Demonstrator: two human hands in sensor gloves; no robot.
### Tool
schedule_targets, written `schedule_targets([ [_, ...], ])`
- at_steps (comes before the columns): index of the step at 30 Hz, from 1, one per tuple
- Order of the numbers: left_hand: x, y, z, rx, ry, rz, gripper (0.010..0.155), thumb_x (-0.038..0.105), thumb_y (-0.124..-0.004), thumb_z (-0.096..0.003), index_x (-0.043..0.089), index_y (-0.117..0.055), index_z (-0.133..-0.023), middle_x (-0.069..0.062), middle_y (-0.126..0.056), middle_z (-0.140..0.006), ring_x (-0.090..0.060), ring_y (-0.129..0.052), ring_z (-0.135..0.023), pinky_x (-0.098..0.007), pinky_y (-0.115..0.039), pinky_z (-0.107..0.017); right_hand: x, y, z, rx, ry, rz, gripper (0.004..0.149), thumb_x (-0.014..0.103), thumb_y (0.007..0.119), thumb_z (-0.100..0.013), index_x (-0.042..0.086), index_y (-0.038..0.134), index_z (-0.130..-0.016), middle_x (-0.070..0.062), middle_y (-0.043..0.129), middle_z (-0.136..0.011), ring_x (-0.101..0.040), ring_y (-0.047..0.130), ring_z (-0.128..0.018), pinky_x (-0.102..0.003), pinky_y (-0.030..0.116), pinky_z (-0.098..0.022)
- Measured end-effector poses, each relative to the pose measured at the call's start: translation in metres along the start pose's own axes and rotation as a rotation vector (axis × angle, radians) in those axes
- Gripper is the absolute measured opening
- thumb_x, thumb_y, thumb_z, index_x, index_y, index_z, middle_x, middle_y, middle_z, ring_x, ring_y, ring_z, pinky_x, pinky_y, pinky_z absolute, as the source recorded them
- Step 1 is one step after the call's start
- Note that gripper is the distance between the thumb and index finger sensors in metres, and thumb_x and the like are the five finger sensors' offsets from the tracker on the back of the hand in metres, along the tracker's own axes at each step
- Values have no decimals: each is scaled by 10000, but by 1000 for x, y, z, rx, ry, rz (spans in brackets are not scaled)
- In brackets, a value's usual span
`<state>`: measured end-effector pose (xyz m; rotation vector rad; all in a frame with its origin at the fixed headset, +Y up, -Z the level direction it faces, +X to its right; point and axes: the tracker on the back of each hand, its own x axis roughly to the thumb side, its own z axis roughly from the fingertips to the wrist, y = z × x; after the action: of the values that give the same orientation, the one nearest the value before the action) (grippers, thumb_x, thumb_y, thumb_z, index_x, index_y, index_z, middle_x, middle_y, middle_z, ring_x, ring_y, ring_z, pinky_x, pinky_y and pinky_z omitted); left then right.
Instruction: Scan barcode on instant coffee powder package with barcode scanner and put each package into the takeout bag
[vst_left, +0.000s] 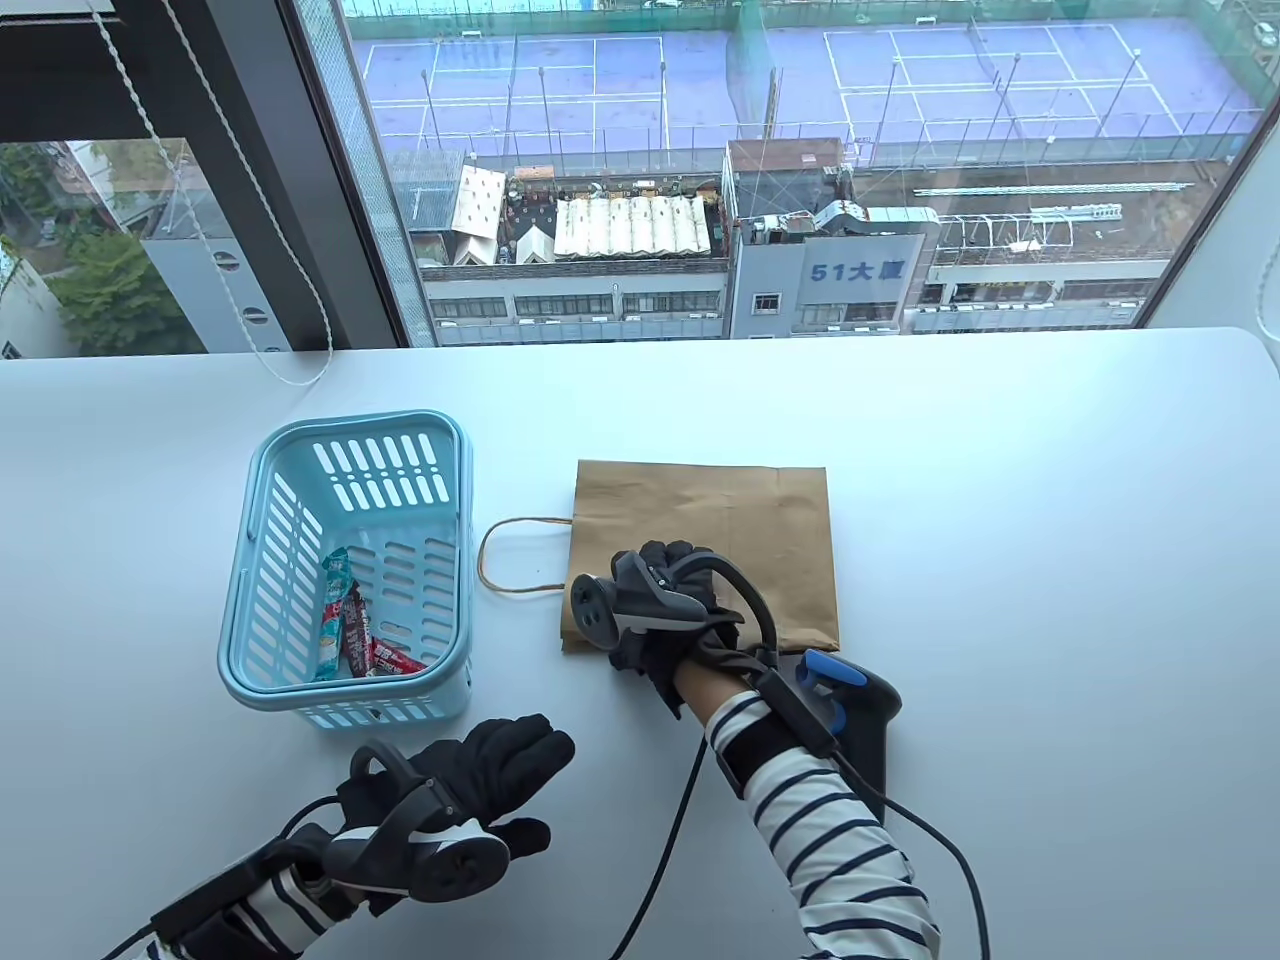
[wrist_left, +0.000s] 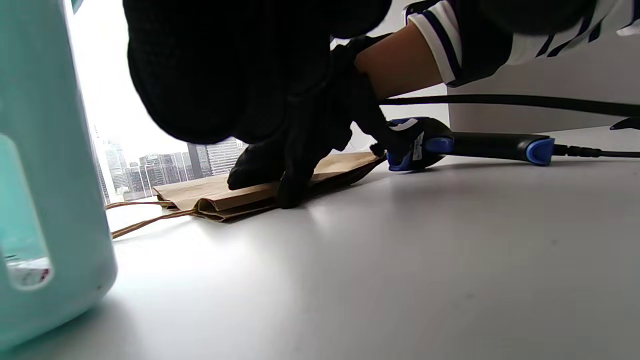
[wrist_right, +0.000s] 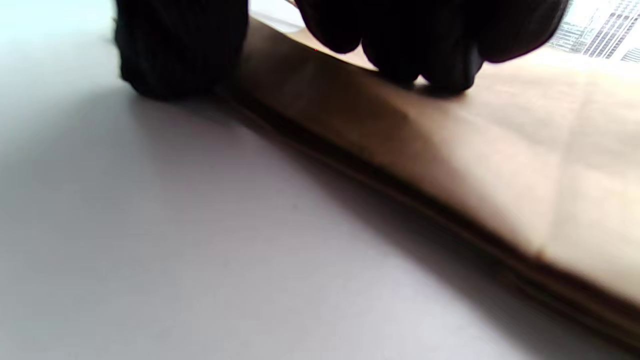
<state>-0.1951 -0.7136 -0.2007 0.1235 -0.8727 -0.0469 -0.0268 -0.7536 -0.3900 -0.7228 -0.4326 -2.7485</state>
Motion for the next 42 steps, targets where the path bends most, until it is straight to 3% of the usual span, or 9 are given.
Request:
schedule_targets([
  [4, -8, 1, 1, -4, 26, 114, 808, 645, -646, -381, 168, -509, -1019, -136, -806, -963, -267, -1073, -650, -256, -989, -276, -5, -6, 2, -166, -63, 12, 687, 372, 827, -366, 21, 709, -944, -259, 831, -861, -484, 908, -688, -562, 780, -512],
  [7, -11, 1, 1, -7, 37, 156, 804, 640, -648, -385, 159, -518, -1016, -143, -817, -950, -258, -1084, -625, -246, -990, -267, -17, -5, 3, -136, -65, -40, 711, 388, 840, -326, 94, 698, -959, -208, 813, -888, -438, 893, -721, -530, 777, -548],
  [11, -11, 4, 2, 7, 33, 139, 796, 633, -650, -388, 156, -524, -1013, -138, -826, -941, -250, -1090, -609, -241, -989, -261, -34, -1, 5, -107, -61, -213, 709, 300, 909, -344, 116, 662, -983, -198, 745, -934, -437, 808, -772, -534, 729, -586],
  [14, -9, 5, 2, 16, 30, 138, 797, 633, -649, -389, 155, -522, -1014, -136, -825, -941, -250, -1089, -612, -243, -988, -261, -27, -1, 3, -128, -88, -73, 702, 328, 898, -343, 121, 670, -974, -197, 757, -918, -424, 839, -750, -518, 778, -566],
  [22, -7, 5, 3, 23, 18, 154, 798, 631, -652, -389, 149, -528, -1012, -139, -830, -936, -254, -1088, -614, -247, -990, -260, -19, -2, -1, -60, -121, -82, 790, 434, 873, -398, 19, 608, -1016, -303, 698, -939, -501, 788, -770, -599, 721, -578],
  [28, -6, 5, 3, 15, 15, 167, 791, 627, -654, -390, 149, -536, -1009, -138, -833, -934, -258, -1086, -621, -255, -990, -268, -20, -4, -5, -150, -92, -58, 644, 352, 894, -393, 57, 721, -939, -248, 817, -854, -436, 895, -695, -558, 794, -539],
  [34, -9, 6, 3, 19, 32, 170, 764, 622, -654, -393, 145, -591, -986, -134, -897, -872, -235, -1124, -535, -233, -996, -230, -12, -1, 0, -363, -50, 72, 516, 221, 928, -407, 44, 776, -868, -218, 934, -707, -385, 1002, -538, -543, 872, -424],
  [36, -11, 7, 3, 19, 43, 183, 749, 621, -654, -394, 143, -627, -969, -129, -934, -832, -219, -1144, -478, -216, -1000, -200, -19, -12, 13, -534, 32, 44, 503, 176, 925, -407, 61, 757, -867, -189, 943, -678, -363, 1001, -502, -538, 860, -409],
  [42, -21, 19, 4, 53, 105, 267, 739, 613, -641, -412, 133, -622, -975, -155, -953, -816, -209, -1165, -436, -193, -1008, -166, -77, -68, 90, -1038, 159, -636, 503, 145, 929, -403, 95, 742, -867, -172, 921, -685, -369, 957, -525, -565, 800, -446],
])
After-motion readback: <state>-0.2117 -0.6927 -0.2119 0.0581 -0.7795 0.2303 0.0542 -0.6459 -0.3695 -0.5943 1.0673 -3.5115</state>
